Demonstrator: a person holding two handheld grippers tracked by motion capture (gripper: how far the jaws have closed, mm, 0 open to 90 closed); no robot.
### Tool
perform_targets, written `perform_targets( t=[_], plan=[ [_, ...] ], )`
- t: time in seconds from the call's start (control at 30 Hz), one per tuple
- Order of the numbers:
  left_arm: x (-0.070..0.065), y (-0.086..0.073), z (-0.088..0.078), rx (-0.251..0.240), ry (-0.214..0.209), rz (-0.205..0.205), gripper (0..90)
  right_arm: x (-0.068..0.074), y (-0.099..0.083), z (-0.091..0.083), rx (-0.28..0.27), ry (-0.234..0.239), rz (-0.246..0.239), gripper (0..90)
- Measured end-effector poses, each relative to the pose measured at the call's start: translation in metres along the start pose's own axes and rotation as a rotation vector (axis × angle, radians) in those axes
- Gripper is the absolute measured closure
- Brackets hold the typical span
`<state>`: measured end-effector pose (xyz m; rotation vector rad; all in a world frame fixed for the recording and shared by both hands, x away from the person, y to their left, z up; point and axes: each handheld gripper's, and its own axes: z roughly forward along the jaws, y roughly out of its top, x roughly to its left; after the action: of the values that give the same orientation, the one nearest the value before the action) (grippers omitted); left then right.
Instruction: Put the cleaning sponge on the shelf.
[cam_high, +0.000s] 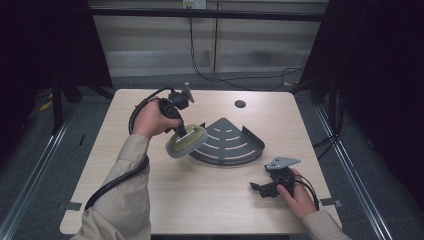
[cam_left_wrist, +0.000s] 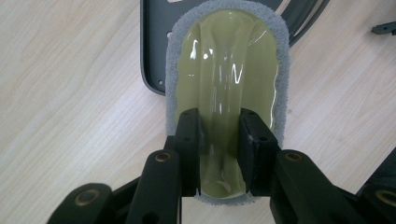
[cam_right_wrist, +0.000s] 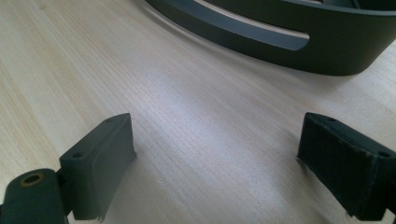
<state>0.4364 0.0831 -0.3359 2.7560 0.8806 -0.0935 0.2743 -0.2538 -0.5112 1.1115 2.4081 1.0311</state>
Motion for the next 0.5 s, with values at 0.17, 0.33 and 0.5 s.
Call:
perform_targets(
  t=[0.17, 0.33, 0.5],
  plan=[
    [0.002, 0.007, 0.001, -0.004, 0.002, 0.007, 71.3, 0.0, 0.0, 0.0, 0.0, 0.0, 0.0, 10.0],
    [0.004, 0.014, 0.0, -0.014, 0.012, -0.007, 71.3, 0.0, 0.0, 0.0, 0.0, 0.0, 0.0, 10.0],
    [0.006, 0.02, -0.001, -0.018, 0.02, -0.009, 71.3, 0.0, 0.0, 0.0, 0.0, 0.0, 0.001, 10.0]
  ],
)
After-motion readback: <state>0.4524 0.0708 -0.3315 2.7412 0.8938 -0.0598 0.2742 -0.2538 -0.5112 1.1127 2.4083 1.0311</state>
